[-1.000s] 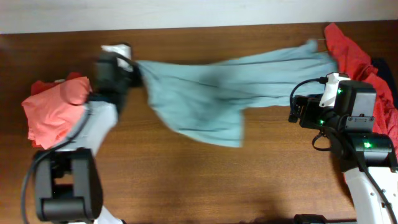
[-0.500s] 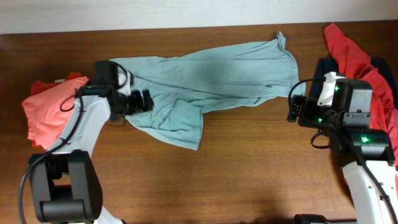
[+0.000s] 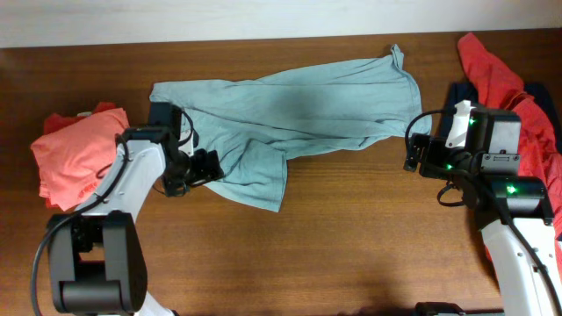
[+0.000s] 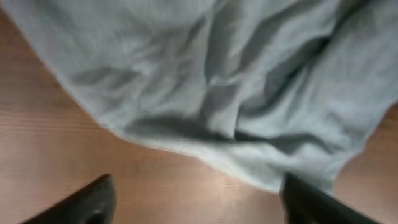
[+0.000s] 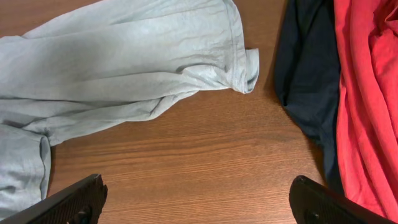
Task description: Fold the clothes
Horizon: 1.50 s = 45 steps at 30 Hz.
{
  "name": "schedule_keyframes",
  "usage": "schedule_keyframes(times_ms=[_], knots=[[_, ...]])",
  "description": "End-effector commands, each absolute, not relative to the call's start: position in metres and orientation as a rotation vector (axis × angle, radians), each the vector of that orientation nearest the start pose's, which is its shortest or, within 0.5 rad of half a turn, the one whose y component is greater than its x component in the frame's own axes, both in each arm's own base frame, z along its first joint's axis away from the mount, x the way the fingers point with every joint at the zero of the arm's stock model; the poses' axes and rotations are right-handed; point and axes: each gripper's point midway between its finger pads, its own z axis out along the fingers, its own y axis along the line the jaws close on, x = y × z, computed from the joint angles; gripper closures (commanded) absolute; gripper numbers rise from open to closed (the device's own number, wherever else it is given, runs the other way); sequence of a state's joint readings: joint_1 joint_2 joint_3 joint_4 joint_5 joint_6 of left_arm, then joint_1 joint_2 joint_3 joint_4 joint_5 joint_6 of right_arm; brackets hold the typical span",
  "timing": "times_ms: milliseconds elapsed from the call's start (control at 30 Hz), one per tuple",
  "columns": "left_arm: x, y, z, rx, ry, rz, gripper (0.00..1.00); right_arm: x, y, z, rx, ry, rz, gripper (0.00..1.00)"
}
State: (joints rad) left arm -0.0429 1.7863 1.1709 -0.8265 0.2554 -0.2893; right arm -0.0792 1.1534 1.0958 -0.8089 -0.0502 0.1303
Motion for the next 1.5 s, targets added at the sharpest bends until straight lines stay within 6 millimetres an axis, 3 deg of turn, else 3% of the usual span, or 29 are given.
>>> schedule_keyframes(times_ms=[0,100,400,633,833,1167,1200,1367,1467], knots=[[0.331,-0.06,0.027,-0.452,2.998,-0.434,0.22,0.321,-0.02,0.216,0.239,2.42,0.077,0.01],[0.333,-0.06,0.017,-0.464,2.968,-0.44,0.23,0.321,-0.02,0.216,0.239,2.419,0.077,0.01],[0.358,-0.051,0.018,-0.443,2.861,-0.372,0.23,0.321,-0.02,0.216,0.239,2.419,0.077,0.01],[0.354,-0.048,0.015,-0.451,2.874,-0.346,0.25,0.321,-0.02,0.216,0.239,2.419,0.077,0.01],[0.353,-0.048,0.014,-0.45,2.873,-0.346,0.4,0.321,-0.02,0.216,0.239,2.419,0.077,0.01],[0.348,-0.048,0.003,-0.448,2.866,-0.347,0.45,0.321,-0.02,0.216,0.239,2.421,0.077,0.01],[0.349,-0.048,0.003,-0.447,2.863,-0.347,0.49,0.321,-0.02,0.216,0.239,2.423,0.077,0.01],[0.349,-0.048,0.002,-0.445,2.857,-0.349,0.96,0.32,-0.02,0.216,0.24,2.424,0.077,0.0],[0.344,-0.05,0.006,-0.448,2.874,-0.366,0.99,0.32,-0.02,0.215,0.24,2.426,0.077,0.0]])
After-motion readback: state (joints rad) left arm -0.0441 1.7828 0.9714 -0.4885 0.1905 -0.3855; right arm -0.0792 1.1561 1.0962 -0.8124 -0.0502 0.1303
